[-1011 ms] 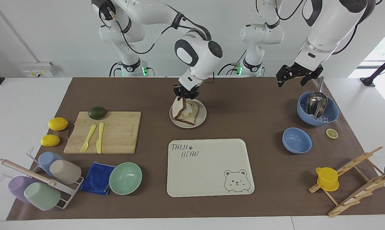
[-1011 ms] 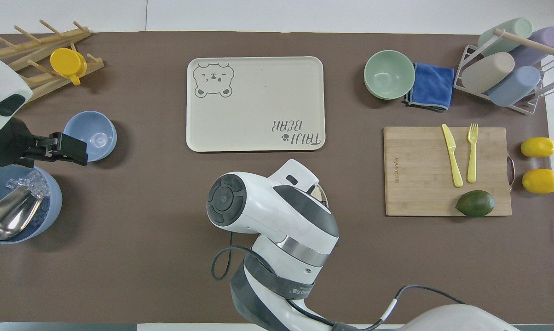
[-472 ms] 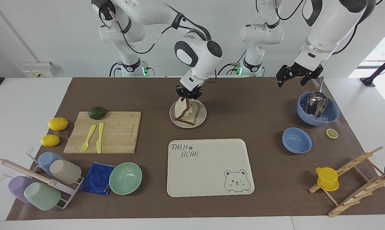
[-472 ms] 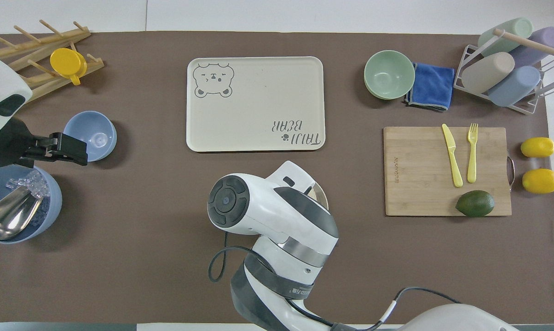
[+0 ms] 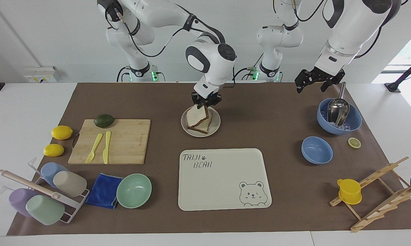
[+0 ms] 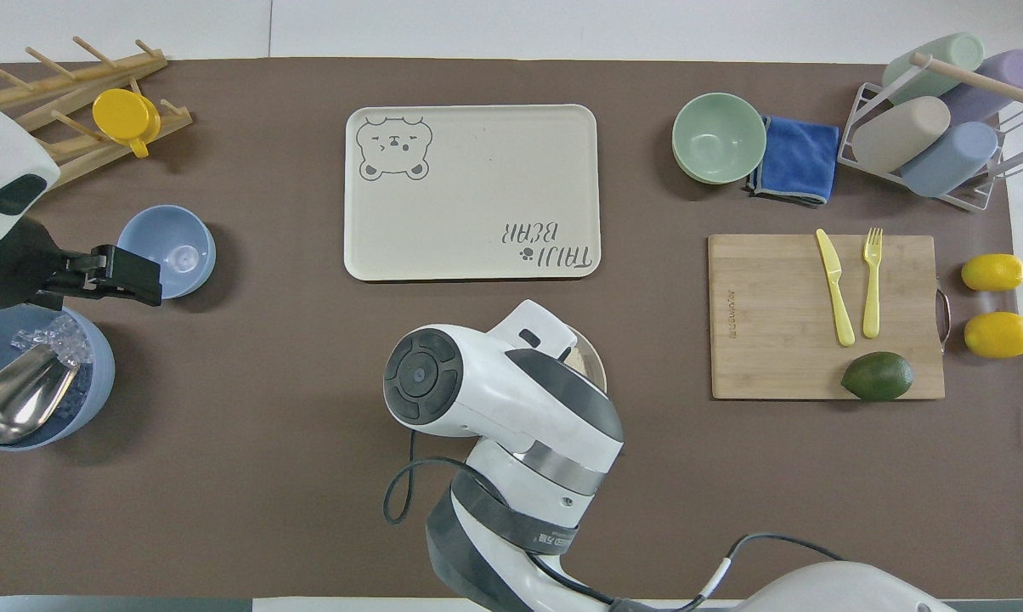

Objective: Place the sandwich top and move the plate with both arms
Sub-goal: 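Lower the bread slice onto the egg on the plate with the right gripper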

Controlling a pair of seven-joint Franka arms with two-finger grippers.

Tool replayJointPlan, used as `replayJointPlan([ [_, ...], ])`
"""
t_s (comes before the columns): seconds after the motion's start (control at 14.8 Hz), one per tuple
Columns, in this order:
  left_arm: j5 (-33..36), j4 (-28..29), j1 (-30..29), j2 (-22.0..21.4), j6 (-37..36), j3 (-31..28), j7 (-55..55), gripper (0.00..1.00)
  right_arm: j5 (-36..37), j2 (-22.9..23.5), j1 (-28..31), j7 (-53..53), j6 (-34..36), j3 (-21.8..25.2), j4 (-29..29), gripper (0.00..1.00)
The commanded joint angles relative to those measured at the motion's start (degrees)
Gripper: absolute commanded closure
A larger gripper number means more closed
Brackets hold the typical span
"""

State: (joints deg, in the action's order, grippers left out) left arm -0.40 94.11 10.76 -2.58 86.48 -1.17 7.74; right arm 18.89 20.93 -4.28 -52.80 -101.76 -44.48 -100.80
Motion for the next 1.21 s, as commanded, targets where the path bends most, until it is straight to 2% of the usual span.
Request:
replayJointPlan([
  [0.0,0.75,-0.59,-0.83,-0.32,-1.23,0.47,-0.44,0.0,-1.4,-0.19,2.0,-1.43,-1.33,-1.57,-0.71,0.15],
  [0.13,0.84,-0.59,-0.83,-0.32,-1.14,0.47,-0.44,0.0,-1.92,-0.19,3.13,-1.34,-0.98,-1.66,0.6,0.0],
  [0.54,0.75,-0.59,-0.83,-0.41,-1.14,0.47,-0.44,0.0,-7.01,-0.36,7.0,-0.82,2.27,-2.45,7.63,0.0],
  [0.67,0.75,-0.59,-0.83,-0.32,-1.23,0.47,-0.44,0.0,-7.55,-0.45,10.07,-0.38,4.71,-3.41,8.07,0.0],
  [0.88,0.75,-0.42,-0.74,-0.5,-1.93,0.47,-0.44,0.0,-7.64,-0.36,14.46,6.45,11.39,-3.42,13.34,0.0],
  [1.08,0.84,0.2,-0.74,-0.85,-1.23,0.47,-0.44,0.0,-7.55,-0.8,18.42,9.55,13.61,-3.24,14.32,0.0],
  [1.15,0.75,0.2,-0.83,-0.85,-1.31,0.47,-0.44,0.0,-7.55,-2.11,21.31,10.25,13.43,-3.68,14.23,0.0],
])
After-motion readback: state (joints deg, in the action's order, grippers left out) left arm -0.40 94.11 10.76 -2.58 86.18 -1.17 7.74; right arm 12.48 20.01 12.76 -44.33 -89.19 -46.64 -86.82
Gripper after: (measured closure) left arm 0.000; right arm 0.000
